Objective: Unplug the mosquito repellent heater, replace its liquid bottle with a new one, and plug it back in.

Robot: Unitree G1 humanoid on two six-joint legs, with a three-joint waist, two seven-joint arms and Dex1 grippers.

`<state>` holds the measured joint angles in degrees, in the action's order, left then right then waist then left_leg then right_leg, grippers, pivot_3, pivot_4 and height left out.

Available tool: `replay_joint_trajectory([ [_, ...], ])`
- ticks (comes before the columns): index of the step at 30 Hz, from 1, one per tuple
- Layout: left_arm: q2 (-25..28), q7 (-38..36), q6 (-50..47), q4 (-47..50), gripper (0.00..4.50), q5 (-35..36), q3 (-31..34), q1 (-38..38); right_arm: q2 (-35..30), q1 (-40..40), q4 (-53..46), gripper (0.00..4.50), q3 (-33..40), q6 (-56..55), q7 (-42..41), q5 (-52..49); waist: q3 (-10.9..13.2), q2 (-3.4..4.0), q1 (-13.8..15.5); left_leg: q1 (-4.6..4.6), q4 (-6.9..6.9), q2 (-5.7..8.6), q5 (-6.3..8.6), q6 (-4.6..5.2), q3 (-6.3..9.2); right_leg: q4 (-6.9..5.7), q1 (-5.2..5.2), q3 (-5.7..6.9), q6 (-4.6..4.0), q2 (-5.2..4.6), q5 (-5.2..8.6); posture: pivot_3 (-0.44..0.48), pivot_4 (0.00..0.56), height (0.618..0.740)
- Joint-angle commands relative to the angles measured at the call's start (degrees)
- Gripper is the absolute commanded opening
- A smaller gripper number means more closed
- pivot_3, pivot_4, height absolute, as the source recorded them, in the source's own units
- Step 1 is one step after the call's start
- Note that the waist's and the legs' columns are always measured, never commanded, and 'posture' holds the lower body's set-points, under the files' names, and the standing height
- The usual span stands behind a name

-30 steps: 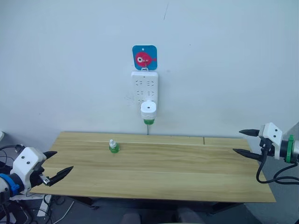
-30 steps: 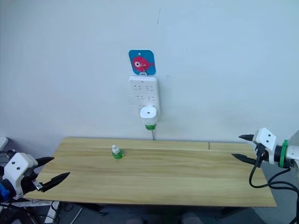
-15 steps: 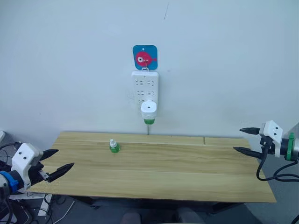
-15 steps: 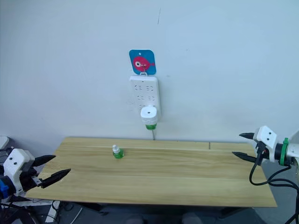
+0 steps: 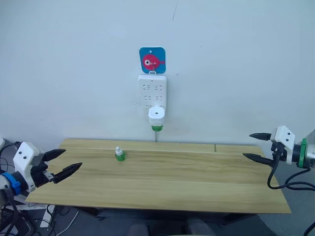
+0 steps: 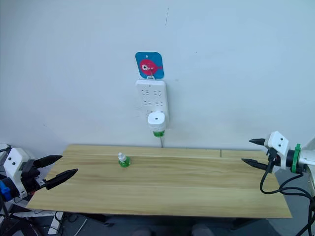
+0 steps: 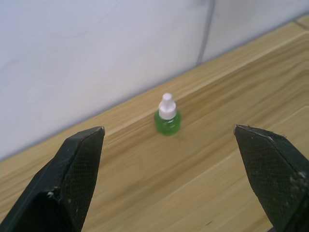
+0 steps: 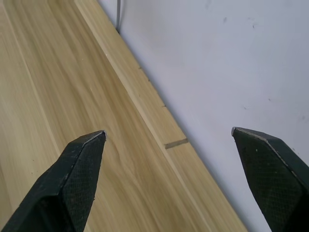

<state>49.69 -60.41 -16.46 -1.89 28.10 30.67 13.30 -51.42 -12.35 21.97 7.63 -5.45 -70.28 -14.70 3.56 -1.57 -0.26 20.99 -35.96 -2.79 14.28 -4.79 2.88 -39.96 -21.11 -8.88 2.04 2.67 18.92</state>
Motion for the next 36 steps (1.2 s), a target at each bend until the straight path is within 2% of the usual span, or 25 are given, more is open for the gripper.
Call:
replay_joint_trajectory([
  [1,-0.12,1.36,-3.86,3.95,4.5,2.96,0.98,-1.44,0.41,-0.29,-4.88,4.36,1.7,3.23,1.24,-2.46,0.0,0.0,-0.03,0.0,0.0,0.0,0.0,0.0,0.0,0.0,0.0,0.0,0.0,0.0,0.0,0.102,0.017,0.74],
  [11,0.06,1.77,-6.28,3.74,4.5,3.04,-1.25,-6.7,0.57,0.38,-14.43,4.36,2.41,9.46,2.85,-4.78,0.0,0.0,-0.57,0.02,-0.01,0.0,0.0,0.0,0.01,-0.01,-0.01,0.02,0.03,0.01,-0.02,0.062,0.011,0.74],
  [14,0.14,1.07,-6.89,3.83,4.5,3.48,-1.82,-8.37,0.52,1.68,-21.26,4.36,3.51,14.61,3.99,-8.08,0.0,0.0,-0.9,0.05,-0.01,0.0,0.0,0.0,0.04,-0.01,-0.02,0.04,0.04,0.01,-0.02,0.042,0.016,0.74],
  [17,-0.3,0.45,-7.45,4.08,3.94,3.97,-3.05,-10.69,1.17,3.16,-30.91,4.5,5.32,22.38,7.32,-13.26,0.02,0.05,-1.47,0.13,-0.01,0.01,0.0,-0.01,0.08,-0.01,-0.05,0.05,0.05,0.01,-0.03,0.004,0.013,0.74],
  [22,-1.09,0.82,-8.3,3.11,2.35,3.68,-6.93,-15.8,2.38,6.69,-44.93,4.5,8.01,31.46,13.96,-19.34,0.0,0.01,-2.34,0.19,-0.02,0.0,0.01,-0.01,0.13,0.0,-0.08,0.07,0.12,0.03,-0.06,-0.07,0.015,0.74],
  [26,-2.02,1.1,-8.75,0.26,2.35,3.34,-10.01,-21.17,3.42,10.47,-54.16,4.5,9.64,35.7,18.83,-22.05,-0.02,-0.01,-3.4,0.48,-0.14,0.05,0.01,-0.01,0.27,0.0,-0.23,0.1,0.3,0.04,-0.1,-0.124,0.018,0.74],
  [31,-4.24,0.3,-9.47,-2.17,2.35,5.29,-11.82,-26.58,6.31,12.6,-63.21,4.5,9.29,38.85,26.19,-24.24,-0.03,-0.05,-6.31,0.7,-0.24,0.06,0.0,-0.01,0.37,0.01,-0.32,0.15,0.36,0.04,-0.13,-0.186,0.032,0.74],
  [33,-4.24,-0.05,-11.52,-3.64,2.35,6.49,-11.39,-28.68,7.34,11.7,-66.8,4.5,8.09,40.92,29.6,-25.68,0.19,-0.05,-7.41,0.72,-0.25,0.06,0.01,-0.01,0.39,0.03,-0.31,0.15,0.38,0.04,-0.14,-0.21,0.074,0.74],
  [35,-4.81,0.21,-10.16,-5.37,2.35,4.57,-13.1,-30.84,8.38,11.37,-68.13,4.5,7.79,41.82,31.75,-26.71,0.7,-0.04,-8.58,0.76,-0.35,0.05,0.0,-0.01,0.44,0.01,-0.31,0.15,0.38,0.07,-0.14,-0.212,0.076,0.74],
  [36,-5.16,0.53,-9.16,-6.06,2.73,3.13,-14.47,-32.09,8.52,11.14,-68.54,4.5,7.39,42.07,32.42,-26.66,0.78,-0.04,-9.15,0.76,-0.36,0.06,0.0,-0.01,0.45,0.0,-0.3,0.15,0.38,0.09,-0.14,-0.225,0.091,0.74],
])
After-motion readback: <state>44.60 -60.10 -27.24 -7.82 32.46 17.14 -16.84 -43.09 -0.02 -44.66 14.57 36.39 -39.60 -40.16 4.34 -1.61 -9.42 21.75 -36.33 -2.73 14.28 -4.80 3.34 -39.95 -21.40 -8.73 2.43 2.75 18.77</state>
